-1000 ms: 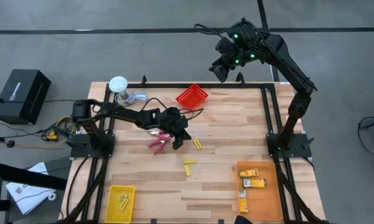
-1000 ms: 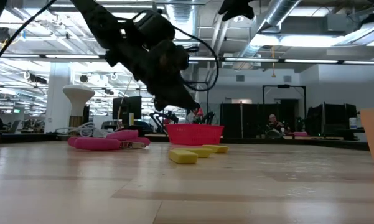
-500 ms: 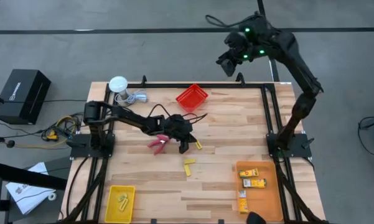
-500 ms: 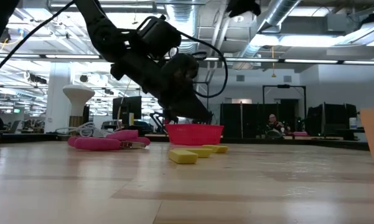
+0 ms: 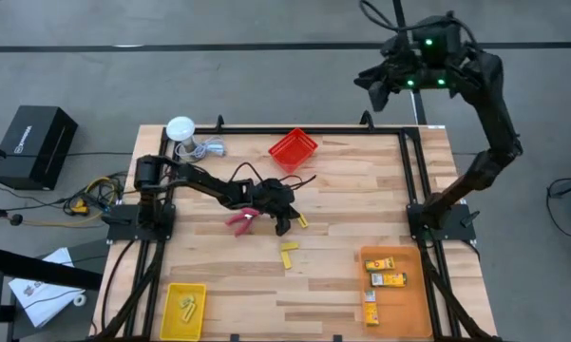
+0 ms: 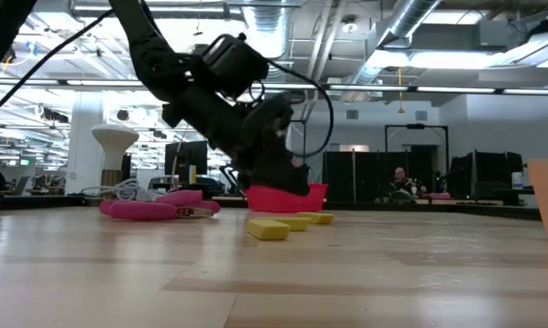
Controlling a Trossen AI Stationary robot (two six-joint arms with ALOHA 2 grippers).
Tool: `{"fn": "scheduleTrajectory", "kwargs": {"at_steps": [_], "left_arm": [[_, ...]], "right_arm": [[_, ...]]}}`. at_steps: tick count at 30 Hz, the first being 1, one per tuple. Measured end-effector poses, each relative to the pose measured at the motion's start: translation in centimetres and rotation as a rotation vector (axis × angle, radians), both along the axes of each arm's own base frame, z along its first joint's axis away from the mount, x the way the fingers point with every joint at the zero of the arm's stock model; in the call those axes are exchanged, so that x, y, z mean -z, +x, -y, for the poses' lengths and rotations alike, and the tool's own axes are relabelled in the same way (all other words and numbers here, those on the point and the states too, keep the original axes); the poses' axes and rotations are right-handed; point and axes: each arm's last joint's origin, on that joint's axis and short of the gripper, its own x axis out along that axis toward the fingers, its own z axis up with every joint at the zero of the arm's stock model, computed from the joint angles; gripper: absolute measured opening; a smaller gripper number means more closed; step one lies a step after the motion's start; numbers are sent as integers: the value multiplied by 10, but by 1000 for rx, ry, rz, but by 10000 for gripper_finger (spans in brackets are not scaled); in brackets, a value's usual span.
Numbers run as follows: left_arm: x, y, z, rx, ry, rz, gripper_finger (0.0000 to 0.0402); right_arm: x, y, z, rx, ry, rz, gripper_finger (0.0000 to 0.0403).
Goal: Pick & Place School Supplies
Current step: Put the yellow eraser into the yellow bin
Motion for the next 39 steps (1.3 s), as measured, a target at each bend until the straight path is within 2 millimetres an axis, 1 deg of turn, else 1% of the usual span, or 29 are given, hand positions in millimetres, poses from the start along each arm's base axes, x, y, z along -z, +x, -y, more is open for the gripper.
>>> {"fn": "scheduleTrajectory", "kwargs": {"at_steps": [3, 7, 14, 24, 35, 39], "left_arm": [[12, 1, 7, 13, -16, -30, 3], [13, 3, 14, 27, -5, -5, 3], [11, 5, 6, -26, -11, 28, 3], [10, 5, 6, -24, -10, 33, 3], [14, 1, -9, -72, -6, -17, 3], [19, 2, -9, -62, -19, -21, 3]], "right_arm": [[-4, -7, -5, 3, -10, 15, 111], [-5, -10, -9, 1, -6, 18, 111], [-6, -10, -12, -7, -2, 21, 111], [-6, -10, -12, -9, -4, 19, 111], [-6, -10, -12, -9, -8, 25, 111], [-7, -9, -11, -9, -14, 32, 111]]}}
